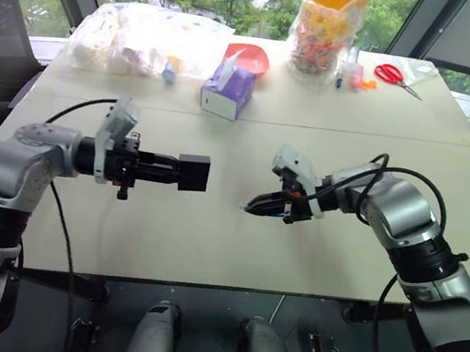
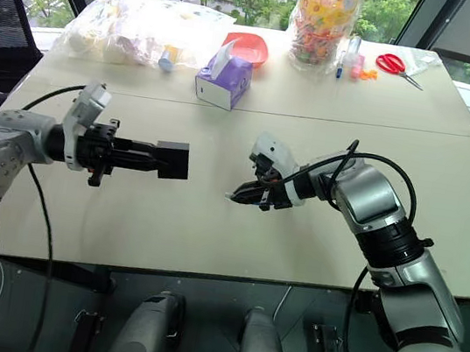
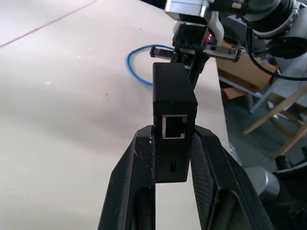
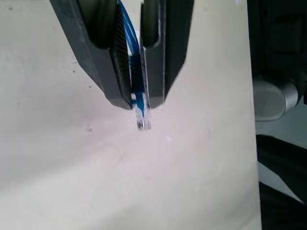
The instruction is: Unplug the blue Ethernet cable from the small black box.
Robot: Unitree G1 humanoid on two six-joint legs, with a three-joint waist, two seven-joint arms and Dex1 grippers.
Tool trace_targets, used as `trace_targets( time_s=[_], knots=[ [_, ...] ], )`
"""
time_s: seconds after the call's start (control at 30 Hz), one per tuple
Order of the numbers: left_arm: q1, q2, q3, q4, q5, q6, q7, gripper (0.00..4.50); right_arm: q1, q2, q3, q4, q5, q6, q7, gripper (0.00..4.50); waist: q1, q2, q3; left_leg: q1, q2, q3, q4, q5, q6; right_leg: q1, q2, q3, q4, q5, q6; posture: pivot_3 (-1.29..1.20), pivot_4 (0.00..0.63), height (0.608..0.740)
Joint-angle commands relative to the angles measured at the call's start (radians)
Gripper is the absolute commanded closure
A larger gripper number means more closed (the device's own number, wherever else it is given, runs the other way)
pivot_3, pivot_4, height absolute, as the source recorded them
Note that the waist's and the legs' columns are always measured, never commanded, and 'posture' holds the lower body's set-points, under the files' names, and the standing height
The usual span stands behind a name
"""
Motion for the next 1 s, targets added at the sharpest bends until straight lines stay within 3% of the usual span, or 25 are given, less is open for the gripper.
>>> trace_targets(
  time_s=[0.03,0.1,0.2,0.37,0.47,0.67,0.7,0.87,1.0],
  knots=[
    [0.002,0.012,0.023,-0.022,-0.018,-0.005,-0.001,4.06,-0.046,0.008,-0.07,0.064,-0.029,-0.064,-0.028,4.43,0.0,0.0,0.0,0.0,0.0,0.0,0.0,0.0,0.0,0.0,0.0,0.0,0.0,0.0,0.0,0.0,0.15,0.735],
    [0.001,0.006,0.019,-0.02,-0.014,-0.01,0.007,4.06,-0.073,0.031,-0.091,0.126,-0.053,-0.102,-0.062,4.43,0.001,0.0,0.0,0.0,0.0,0.0,0.0,0.0,0.0,0.0,0.0,0.0,0.0,0.0,0.0,0.0,0.15,0.735],
    [-0.004,-0.052,-0.009,0.001,0.02,-0.049,0.058,4.06,-0.198,0.114,-0.126,0.382,-0.151,-0.222,-0.227,4.43,-0.002,0.001,0.0,0.0,0.0,0.0,0.001,0.0,0.0,0.0,0.0,0.0,0.0,0.0,0.0,0.0,0.15,0.735],
    [-0.034,-0.169,-0.073,0.102,0.154,-0.229,0.148,4.06,-0.317,0.208,-0.137,0.656,-0.258,-0.318,-0.373,4.43,0.003,0.0,0.0,0.0,0.0,0.001,0.001,0.0,0.0,0.0,0.0,0.0,0.001,0.001,0.002,0.0,0.15,0.735],
    [-0.069,-0.235,-0.101,0.197,0.24,-0.351,0.205,4.06,-0.341,0.247,-0.138,0.747,-0.308,-0.35,-0.436,3.33,0.003,0.0,0.0,-0.002,-0.001,0.001,0.0,0.0,0.0,0.0,0.0,0.0,0.001,0.002,0.003,0.0,0.15,0.735],
    [-0.12,-0.32,-0.145,0.353,0.367,-0.533,0.276,4.06,-0.314,0.248,-0.181,0.693,-0.32,-0.315,-0.457,0.37,0.002,0.001,0.001,-0.004,-0.001,0.001,0.001,0.0,0.0,-0.004,0.0,0.0,0.004,0.003,0.005,0.0,0.15,0.735],
    [-0.129,-0.336,-0.15,0.376,0.383,-0.558,0.29,4.06,-0.305,0.233,-0.199,0.661,-0.316,-0.29,-0.463,0.03,0.001,0.001,0.001,-0.004,-0.001,0.001,0.001,0.0,0.0,-0.004,0.0,0.0,0.005,0.003,0.005,0.0,0.15,0.735],
    [-0.169,-0.402,-0.158,0.493,0.441,-0.674,0.346,4.06,-0.208,0.163,-0.279,0.407,-0.263,-0.12,-0.448,0.03,0.009,0.001,0.001,-0.004,-0.001,0.0,0.003,0.0,0.0,-0.004,0.0,0.0,0.008,0.003,0.006,0.0,0.15,0.735],
    [-0.222,-0.483,-0.15,0.622,0.472,-0.741,0.431,4.06,-0.033,0.119,-0.318,0.097,-0.206,0.036,-0.448,0.03,0.008,0.001,0.001,-0.004,-0.001,0.0,0.004,0.0,0.0,-0.004,0.0,0.0,0.009,0.003,0.006,0.0,0.15,0.735]
  ],
)
